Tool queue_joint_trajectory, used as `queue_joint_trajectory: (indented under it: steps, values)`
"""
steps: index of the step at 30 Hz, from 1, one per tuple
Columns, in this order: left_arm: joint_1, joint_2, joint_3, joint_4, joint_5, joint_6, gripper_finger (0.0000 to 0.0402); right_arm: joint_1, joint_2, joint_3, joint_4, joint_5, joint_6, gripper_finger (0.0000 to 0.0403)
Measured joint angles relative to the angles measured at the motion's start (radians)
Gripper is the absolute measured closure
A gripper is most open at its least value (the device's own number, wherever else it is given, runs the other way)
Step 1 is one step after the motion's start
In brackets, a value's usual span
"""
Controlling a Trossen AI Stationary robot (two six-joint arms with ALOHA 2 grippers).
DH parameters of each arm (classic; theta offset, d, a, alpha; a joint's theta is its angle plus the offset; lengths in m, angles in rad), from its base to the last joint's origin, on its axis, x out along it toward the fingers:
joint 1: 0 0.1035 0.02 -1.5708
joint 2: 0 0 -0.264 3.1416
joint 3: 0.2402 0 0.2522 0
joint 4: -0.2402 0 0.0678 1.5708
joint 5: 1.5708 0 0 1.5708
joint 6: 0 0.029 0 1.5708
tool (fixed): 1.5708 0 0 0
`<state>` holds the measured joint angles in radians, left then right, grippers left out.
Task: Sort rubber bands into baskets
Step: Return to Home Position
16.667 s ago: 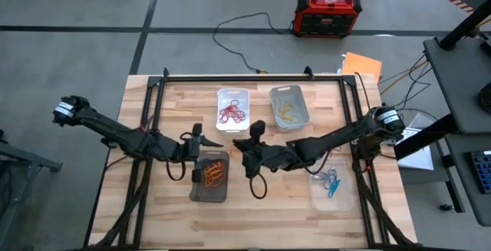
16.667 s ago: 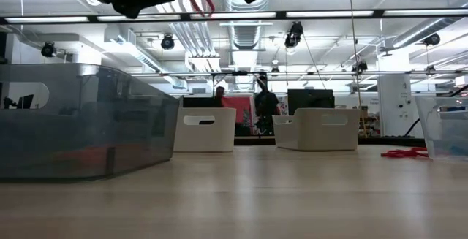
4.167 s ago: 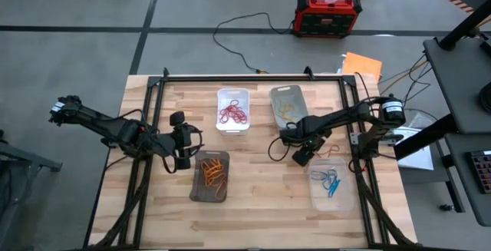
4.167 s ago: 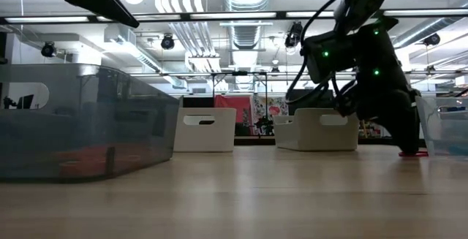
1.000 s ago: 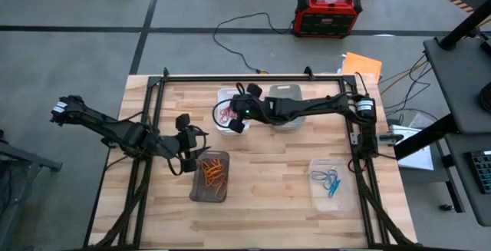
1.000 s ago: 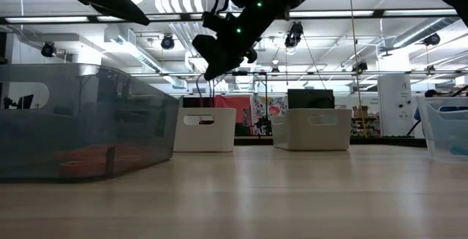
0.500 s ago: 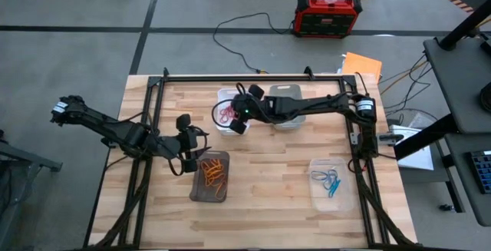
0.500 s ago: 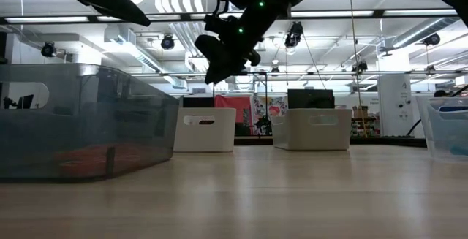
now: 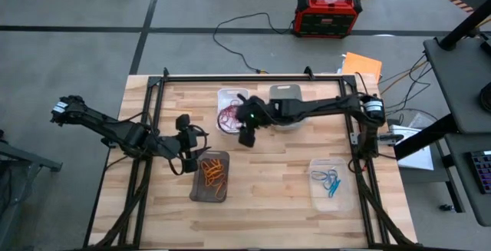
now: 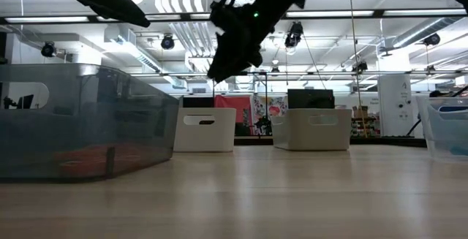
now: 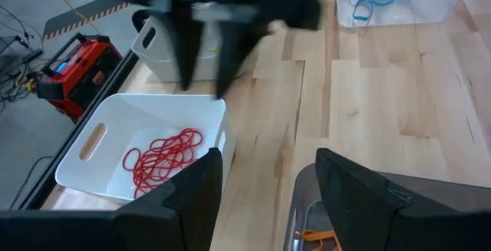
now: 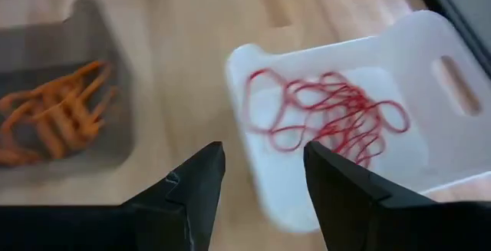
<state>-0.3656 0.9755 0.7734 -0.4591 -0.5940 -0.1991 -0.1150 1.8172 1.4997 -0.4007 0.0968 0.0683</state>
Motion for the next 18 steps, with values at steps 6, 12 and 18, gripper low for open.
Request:
queue_joint_trajectory:
  steps: [6, 12, 18]
  values:
    - [0.000, 0.001, 0.000, 0.008, 0.001, -0.004, 0.0208, 0.103, -0.124, -0.149, 0.094, -0.010, -0.004, 0.0227]
    - [0.001, 0.001, 0.000, 0.059, -0.019, 0.013, 0.0208, 0.204, -0.255, -0.351, 0.321, -0.002, -0.119, 0.0227]
    - [0.033, -0.041, -0.005, 0.190, -0.012, 0.252, 0.0208, 0.190, -0.388, -0.555, 0.642, -0.061, -0.191, 0.0227]
